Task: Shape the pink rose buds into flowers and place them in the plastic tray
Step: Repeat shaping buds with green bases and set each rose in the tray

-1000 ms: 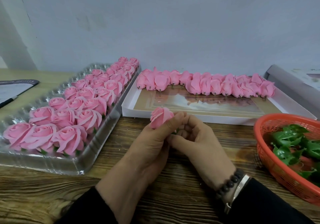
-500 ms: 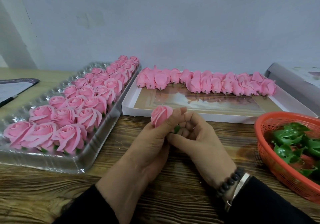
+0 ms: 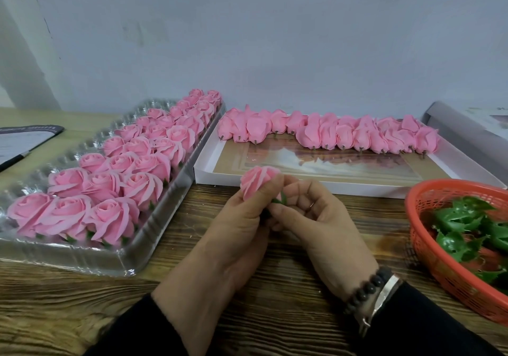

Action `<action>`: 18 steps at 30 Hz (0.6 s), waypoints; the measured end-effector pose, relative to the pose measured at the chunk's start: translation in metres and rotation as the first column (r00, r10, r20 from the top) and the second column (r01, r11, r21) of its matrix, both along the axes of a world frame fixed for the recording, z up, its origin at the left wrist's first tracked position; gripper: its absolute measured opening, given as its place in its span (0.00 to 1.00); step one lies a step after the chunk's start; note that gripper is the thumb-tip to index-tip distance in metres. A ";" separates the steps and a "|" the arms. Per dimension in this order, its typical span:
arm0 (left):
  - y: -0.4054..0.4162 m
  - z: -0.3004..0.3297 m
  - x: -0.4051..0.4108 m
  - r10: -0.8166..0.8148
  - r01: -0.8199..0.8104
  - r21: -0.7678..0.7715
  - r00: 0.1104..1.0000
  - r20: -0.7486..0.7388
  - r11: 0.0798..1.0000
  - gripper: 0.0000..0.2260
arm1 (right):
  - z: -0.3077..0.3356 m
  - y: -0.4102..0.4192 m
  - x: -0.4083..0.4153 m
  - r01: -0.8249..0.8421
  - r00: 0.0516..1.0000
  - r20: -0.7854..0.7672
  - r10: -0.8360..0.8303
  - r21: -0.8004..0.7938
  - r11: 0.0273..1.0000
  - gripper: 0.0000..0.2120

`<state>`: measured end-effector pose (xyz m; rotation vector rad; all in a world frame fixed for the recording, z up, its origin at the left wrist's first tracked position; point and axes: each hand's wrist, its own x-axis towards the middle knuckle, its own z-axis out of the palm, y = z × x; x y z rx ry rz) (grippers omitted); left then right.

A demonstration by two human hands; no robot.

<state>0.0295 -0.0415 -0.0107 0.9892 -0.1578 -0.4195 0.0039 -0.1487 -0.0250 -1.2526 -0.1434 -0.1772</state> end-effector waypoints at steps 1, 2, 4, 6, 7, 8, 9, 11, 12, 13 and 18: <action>0.000 0.000 -0.001 -0.001 0.001 0.002 1.000 0.007 1.000 0.09 | 0.000 0.000 0.000 0.006 1.000 0.014 -0.007 0.016 1.000 0.14; -0.001 0.000 -0.002 -0.005 0.005 0.006 1.000 0.015 1.000 0.10 | 0.001 0.000 -0.001 0.008 1.000 0.027 -0.009 0.025 1.000 0.13; -0.001 0.000 -0.003 -0.020 0.020 0.011 0.999 0.034 1.000 0.10 | 0.003 0.000 -0.003 0.019 0.999 0.046 -0.020 0.025 1.000 0.12; -0.001 0.000 -0.003 -0.024 0.024 0.011 0.999 0.038 1.000 0.10 | 0.005 0.000 -0.004 0.024 0.998 0.052 -0.025 0.026 0.999 0.12; -0.001 -0.001 -0.003 -0.020 0.020 0.012 0.999 0.038 1.000 0.10 | 0.005 0.000 -0.004 0.021 0.998 0.052 -0.022 0.024 0.999 0.11; -0.002 -0.001 -0.002 -0.011 0.010 0.015 0.999 0.037 1.000 0.10 | 0.006 0.001 -0.004 0.018 0.999 0.050 -0.019 0.018 1.000 0.10; -0.001 -0.002 -0.001 0.001 -0.002 0.015 0.999 0.038 1.000 0.11 | 0.006 0.001 -0.004 0.018 0.999 0.046 -0.018 0.004 1.000 0.10; -0.002 -0.003 0.000 0.018 -0.017 -0.017 0.999 0.038 1.000 0.12 | 0.006 0.003 -0.004 0.026 0.999 0.038 -0.025 -0.040 0.999 0.12; -0.002 -0.003 -0.001 0.018 -0.016 -0.048 0.999 0.031 0.999 0.12 | 0.006 0.003 -0.004 0.034 0.999 0.038 -0.031 -0.066 0.997 0.14; -0.003 -0.003 -0.001 0.011 -0.009 -0.072 1.000 0.027 0.997 0.12 | 0.006 0.004 -0.004 0.051 0.998 0.043 -0.047 -0.099 0.994 0.15; -0.001 -0.004 0.001 -0.034 0.035 -0.013 0.996 0.083 0.999 0.17 | 0.005 0.001 -0.003 0.081 0.997 0.013 -0.080 -0.158 0.984 0.10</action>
